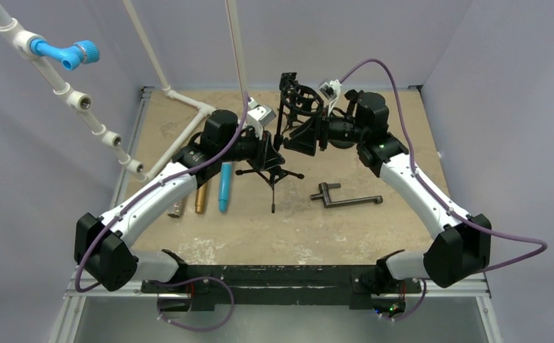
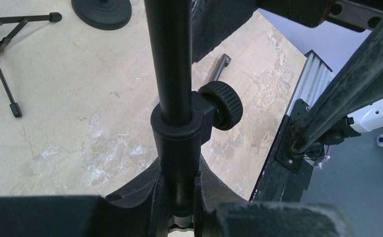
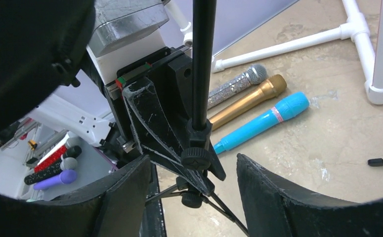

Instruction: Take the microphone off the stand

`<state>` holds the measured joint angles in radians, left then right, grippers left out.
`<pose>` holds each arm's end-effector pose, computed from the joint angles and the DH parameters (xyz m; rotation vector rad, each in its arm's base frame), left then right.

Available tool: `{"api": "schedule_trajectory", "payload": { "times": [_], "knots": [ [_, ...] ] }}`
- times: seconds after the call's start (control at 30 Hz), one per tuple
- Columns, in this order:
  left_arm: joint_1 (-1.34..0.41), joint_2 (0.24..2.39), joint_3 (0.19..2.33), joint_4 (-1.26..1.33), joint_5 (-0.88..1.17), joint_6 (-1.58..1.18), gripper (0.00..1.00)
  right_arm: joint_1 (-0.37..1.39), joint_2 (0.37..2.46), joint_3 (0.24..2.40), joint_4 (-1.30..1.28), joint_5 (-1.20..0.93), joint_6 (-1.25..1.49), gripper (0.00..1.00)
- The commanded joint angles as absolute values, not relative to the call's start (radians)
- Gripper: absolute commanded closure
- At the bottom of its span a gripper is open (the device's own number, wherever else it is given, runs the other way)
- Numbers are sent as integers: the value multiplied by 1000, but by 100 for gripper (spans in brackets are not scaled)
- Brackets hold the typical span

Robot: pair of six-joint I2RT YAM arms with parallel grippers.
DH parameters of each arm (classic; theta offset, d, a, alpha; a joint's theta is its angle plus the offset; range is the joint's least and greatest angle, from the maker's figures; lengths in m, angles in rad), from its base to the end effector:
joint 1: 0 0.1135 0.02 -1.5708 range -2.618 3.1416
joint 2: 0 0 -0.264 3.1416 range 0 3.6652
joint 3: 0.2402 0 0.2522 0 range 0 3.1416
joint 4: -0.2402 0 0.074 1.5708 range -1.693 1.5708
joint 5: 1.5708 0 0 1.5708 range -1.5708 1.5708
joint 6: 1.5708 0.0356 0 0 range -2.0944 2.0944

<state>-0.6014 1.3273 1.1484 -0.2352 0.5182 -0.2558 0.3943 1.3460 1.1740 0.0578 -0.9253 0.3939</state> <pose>0.2408 -0.1866 0.3429 0.7039 1.9640 -1.0534 0.2730 0.1444 0.3772 -0.7442 1.6722 1.3429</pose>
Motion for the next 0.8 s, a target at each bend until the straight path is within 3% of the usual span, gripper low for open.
{"api": "schedule_trajectory", "payload": {
  "times": [0.0,0.4,0.77],
  "knots": [
    [-599,1315,1205,-149,532,-294,100,409,1358,1165,109,-897,399,39],
    [-598,1309,1189,-123,560,-311,100,413,1366,1134,176,-885,431,59],
    [-599,1303,1172,-112,579,-307,100,415,1375,1149,175,-870,436,59]
  ]
}}
